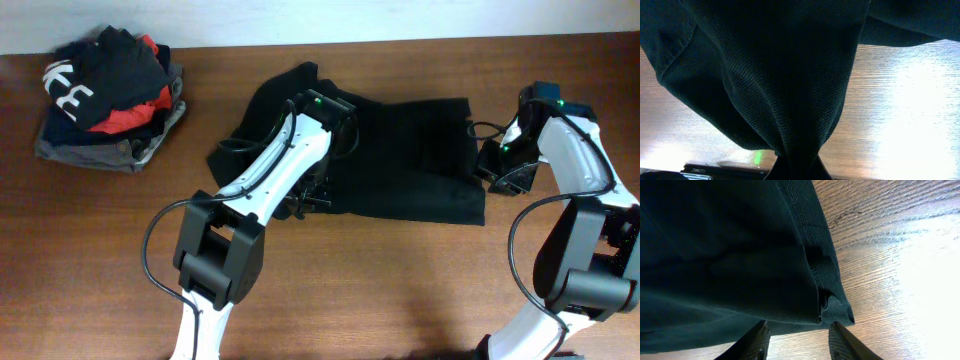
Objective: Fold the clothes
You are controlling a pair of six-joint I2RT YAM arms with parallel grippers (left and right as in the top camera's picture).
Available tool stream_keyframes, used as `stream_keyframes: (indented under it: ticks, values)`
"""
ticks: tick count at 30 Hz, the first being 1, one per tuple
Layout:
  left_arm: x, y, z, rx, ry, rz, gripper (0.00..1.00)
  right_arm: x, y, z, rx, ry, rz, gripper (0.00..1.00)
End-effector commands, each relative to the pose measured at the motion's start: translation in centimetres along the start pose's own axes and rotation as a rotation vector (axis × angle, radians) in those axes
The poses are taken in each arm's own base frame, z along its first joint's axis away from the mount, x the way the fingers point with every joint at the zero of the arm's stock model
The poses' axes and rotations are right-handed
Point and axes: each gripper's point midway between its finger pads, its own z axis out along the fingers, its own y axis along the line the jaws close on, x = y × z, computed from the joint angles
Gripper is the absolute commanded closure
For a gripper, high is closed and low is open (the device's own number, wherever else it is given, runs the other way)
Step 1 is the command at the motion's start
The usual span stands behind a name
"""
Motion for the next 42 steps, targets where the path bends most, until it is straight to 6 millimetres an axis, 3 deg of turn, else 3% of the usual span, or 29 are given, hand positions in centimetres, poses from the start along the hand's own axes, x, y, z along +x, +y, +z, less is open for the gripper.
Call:
stream_keyframes:
  ticks: [1, 8, 16, 22, 25, 30, 37, 42]
  values:
    - [0.1, 0.5, -0.5, -0.006, -0.021, -0.001, 1.00, 0.2, -0.1, -0.2, 0.000, -0.008, 0.005, 0.57]
    - [0.0, 0.4, -0.5, -0.006, -0.022, -0.001, 0.99, 0.4, -0.6, 1.7, -0.001, -0.017, 0.003, 0.56]
    - [0.0, 0.4, -0.5, -0.006, -0.022, -0.002, 0.99, -0.3, -0.5, 2.1, -0.005, -0.049, -0.034, 0.57]
    - [0.1, 0.4, -0.5, -0.006, -0.021, -0.001, 0.99, -0.3, -0.5, 2.1, -0.006, -0.049, -0.058, 0.72]
    - [0.2, 0.5, -0.5, -0.009, -0.016, -0.001, 0.99, -0.3, -0.5, 2.1, -0.005, -0.050, -0.059, 0.71]
    - [0.3, 0.5, -0.5, -0.011, -0.012, 0.000, 0.99, -0.7, -0.7, 2.1, 0.007, -0.066, -0.086, 0.60]
    - [0.3, 0.5, -0.5, -0.011, -0.012, 0.000, 0.99, 0.0, -1.0, 3.7, 0.000, -0.057, -0.086, 0.61]
    - [0.3, 0.5, -0.5, -0.010, -0.012, 0.000, 0.99, 0.2, -1.1, 4.1, -0.006, -0.055, -0.086, 0.81]
